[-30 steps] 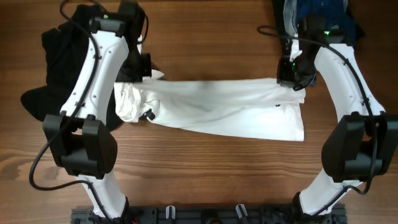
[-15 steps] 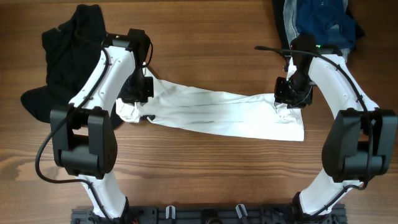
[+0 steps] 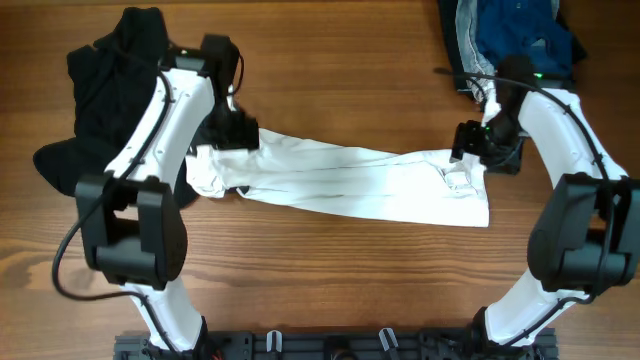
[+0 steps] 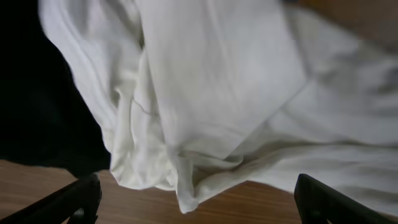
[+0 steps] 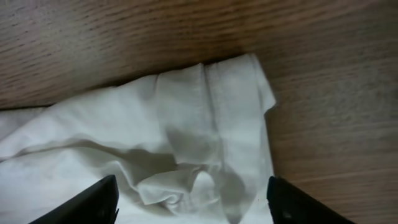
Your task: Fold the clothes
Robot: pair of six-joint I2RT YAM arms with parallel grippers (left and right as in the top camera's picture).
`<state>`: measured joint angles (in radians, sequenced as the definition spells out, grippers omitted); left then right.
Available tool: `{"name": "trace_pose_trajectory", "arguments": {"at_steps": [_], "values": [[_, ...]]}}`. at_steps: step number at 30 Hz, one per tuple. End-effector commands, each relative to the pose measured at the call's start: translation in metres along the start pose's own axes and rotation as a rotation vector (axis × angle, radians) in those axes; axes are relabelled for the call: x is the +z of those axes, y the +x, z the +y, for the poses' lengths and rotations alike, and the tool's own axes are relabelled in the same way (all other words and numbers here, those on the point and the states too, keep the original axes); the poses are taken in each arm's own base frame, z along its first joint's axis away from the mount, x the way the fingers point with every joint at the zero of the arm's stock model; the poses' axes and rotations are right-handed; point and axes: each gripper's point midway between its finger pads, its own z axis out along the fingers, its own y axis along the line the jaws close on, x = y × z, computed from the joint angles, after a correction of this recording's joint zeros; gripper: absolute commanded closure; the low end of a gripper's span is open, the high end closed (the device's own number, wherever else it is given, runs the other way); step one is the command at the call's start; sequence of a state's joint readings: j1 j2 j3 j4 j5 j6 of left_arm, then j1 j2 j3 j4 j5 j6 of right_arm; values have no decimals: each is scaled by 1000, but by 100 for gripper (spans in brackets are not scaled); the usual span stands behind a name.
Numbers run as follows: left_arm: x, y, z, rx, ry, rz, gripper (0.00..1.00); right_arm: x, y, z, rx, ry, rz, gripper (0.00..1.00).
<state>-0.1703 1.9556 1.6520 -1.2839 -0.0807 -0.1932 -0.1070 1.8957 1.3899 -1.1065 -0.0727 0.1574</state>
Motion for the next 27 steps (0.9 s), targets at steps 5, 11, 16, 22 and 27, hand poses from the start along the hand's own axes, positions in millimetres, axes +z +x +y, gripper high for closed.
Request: {"name": "trace_pose_trajectory", "arguments": {"at_steps": [5,11,16,22,27], "values": [[-104,-52,1,-54,105,-424,0,33,16,-10,-57,-65,1,18],[-107,-61,1,-59,107,-461,0,59,25,-15,-28,-50,-7,19],[-108,-63,7,-62,67,-473,0,64,25,-15,-3,-52,-21,81],[-107,-65,18,-85,61,-473,0,60,16,-36,145,16,-58,96],[-105,-68,39,-139,51,-470,0,36,-2,-71,281,-37,-114,96]]}}
